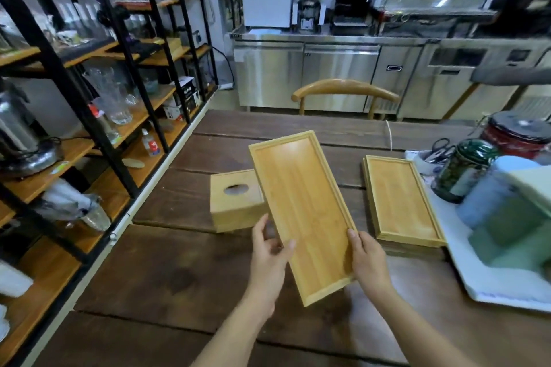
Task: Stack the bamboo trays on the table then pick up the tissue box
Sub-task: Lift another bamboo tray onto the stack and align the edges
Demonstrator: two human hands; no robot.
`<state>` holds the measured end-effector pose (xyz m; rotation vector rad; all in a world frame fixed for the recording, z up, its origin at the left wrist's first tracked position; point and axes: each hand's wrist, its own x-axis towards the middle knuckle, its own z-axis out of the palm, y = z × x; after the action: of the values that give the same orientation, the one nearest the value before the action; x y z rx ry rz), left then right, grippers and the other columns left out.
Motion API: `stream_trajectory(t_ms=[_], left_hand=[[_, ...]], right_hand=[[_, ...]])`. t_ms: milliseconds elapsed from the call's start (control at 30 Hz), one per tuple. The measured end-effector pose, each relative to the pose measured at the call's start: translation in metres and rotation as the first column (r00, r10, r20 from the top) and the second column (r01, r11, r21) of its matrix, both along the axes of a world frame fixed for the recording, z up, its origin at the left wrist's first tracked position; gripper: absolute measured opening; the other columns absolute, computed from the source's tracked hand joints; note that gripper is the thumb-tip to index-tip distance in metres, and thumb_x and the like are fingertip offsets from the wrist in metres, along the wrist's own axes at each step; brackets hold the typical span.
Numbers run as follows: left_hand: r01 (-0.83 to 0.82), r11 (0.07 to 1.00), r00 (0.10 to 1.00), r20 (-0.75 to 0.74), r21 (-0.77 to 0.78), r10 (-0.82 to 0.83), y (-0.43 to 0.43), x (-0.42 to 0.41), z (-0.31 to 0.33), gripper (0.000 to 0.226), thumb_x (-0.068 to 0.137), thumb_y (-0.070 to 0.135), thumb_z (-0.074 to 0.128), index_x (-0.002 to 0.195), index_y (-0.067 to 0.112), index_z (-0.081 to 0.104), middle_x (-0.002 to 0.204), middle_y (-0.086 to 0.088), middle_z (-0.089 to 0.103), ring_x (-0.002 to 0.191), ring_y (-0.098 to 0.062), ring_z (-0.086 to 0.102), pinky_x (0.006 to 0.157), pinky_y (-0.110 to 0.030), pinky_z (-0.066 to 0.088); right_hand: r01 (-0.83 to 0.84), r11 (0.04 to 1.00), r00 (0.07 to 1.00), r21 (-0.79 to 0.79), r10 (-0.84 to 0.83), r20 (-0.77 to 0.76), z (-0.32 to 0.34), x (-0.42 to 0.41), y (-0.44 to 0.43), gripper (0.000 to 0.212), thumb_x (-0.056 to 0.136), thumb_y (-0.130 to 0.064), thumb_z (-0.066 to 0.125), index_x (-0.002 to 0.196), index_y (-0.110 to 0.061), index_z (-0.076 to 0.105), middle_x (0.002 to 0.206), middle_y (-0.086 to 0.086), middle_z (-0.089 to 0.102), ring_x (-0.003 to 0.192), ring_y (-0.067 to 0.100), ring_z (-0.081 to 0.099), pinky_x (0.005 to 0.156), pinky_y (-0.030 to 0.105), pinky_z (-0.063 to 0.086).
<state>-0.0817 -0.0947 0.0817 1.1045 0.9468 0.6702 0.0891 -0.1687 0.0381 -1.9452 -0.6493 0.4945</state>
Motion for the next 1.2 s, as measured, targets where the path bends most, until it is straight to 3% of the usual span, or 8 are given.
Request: stream_trajectory(t_ms=[100,367,500,600,700,833,1033,1200], left_hand=[[0.064,0.998,0.998,0.014,0.012,-0.064,-0.010,0.046,-0.003,0.066,0.088,0.015,0.061,0.134,0.047,0.027,0.122,0.006,0.055,0.108,-0.010,0.053,0.082,-0.030,0.047],[0.156,0.985,0.983,-0.111,0.080,-0.146,-0.025,0.168,-0.002,0.053,0.095,0.013,0.038,0.138,0.040,0.023,0.129,0.009,0.045,0.116,-0.016,0.046,0.103,-0.051,0.040],[0.203,0.975,0.971,-0.145,0.092,-0.189,-0.021,0.219,-0.006,0.052,0.093,0.003,0.032,0.135,0.033,0.035,0.126,0.006,0.053,0.111,-0.015,0.051,0.101,-0.043,0.042],[0.253,0.960,0.956,-0.183,0.115,-0.230,-0.015,0.252,-0.013,0.048,0.093,0.004,0.031,0.132,0.030,0.040,0.129,0.003,0.054,0.116,-0.019,0.051,0.104,-0.046,0.041],[0.300,0.947,0.935,-0.233,0.114,-0.268,-0.006,0.278,-0.022,0.045,0.095,0.010,0.036,0.135,0.031,0.036,0.131,0.002,0.054,0.115,-0.019,0.052,0.101,-0.047,0.044],[0.355,0.930,0.901,-0.302,0.098,-0.312,0.008,0.303,-0.038,0.050,0.096,0.014,0.039,0.142,0.026,0.026,0.145,-0.006,0.042,0.131,-0.028,0.039,0.105,-0.050,0.039],[0.373,0.918,0.877,-0.372,0.132,-0.303,0.021,0.314,-0.059,0.044,0.095,0.013,0.040,0.137,0.023,0.032,0.139,-0.007,0.046,0.127,-0.027,0.043,0.103,-0.049,0.041],[0.384,0.913,0.861,-0.412,0.140,-0.299,0.021,0.316,-0.068,0.054,0.092,-0.002,0.033,0.141,0.020,0.026,0.146,-0.008,0.039,0.134,-0.032,0.035,0.108,-0.049,0.035]], right_hand=[[0.093,0.996,0.995,-0.008,-0.093,0.028,0.006,0.028,-0.017,0.035,0.095,-0.033,0.040,0.066,-0.018,0.053,0.065,-0.002,0.054,0.066,0.018,0.052,0.056,0.033,0.038],[0.202,0.961,0.978,-0.190,-0.186,0.098,0.016,0.111,-0.045,0.034,0.096,-0.028,0.037,0.074,-0.009,0.054,0.080,0.014,0.060,0.077,0.029,0.055,0.066,0.035,0.037],[0.224,0.915,0.961,-0.337,-0.149,0.234,0.018,0.152,-0.054,0.037,0.097,-0.028,0.033,0.079,-0.004,0.054,0.097,0.025,0.064,0.092,0.038,0.057,0.073,0.039,0.040],[0.266,0.883,0.943,-0.386,-0.155,0.295,0.015,0.179,-0.055,0.035,0.097,-0.030,0.030,0.075,-0.009,0.049,0.101,0.024,0.064,0.095,0.037,0.057,0.072,0.039,0.038],[0.315,0.877,0.924,-0.363,-0.195,0.329,0.010,0.201,-0.050,0.037,0.096,-0.031,0.033,0.072,-0.010,0.053,0.098,0.023,0.064,0.092,0.037,0.057,0.072,0.039,0.040],[0.339,0.882,0.912,-0.326,-0.224,0.344,-0.006,0.223,-0.040,0.038,0.095,-0.029,0.037,0.065,-0.009,0.051,0.091,0.025,0.064,0.086,0.038,0.057,0.070,0.040,0.042],[0.365,0.875,0.893,-0.318,-0.233,0.384,-0.032,0.231,-0.029,0.037,0.094,-0.025,0.040,0.068,-0.002,0.054,0.085,0.024,0.062,0.083,0.038,0.057,0.063,0.038,0.035],[0.369,0.879,0.892,-0.301,-0.244,0.380,-0.040,0.230,-0.028,0.039,0.094,-0.022,0.042,0.063,-0.002,0.054,0.070,0.019,0.059,0.068,0.033,0.053,0.061,0.037,0.041]])
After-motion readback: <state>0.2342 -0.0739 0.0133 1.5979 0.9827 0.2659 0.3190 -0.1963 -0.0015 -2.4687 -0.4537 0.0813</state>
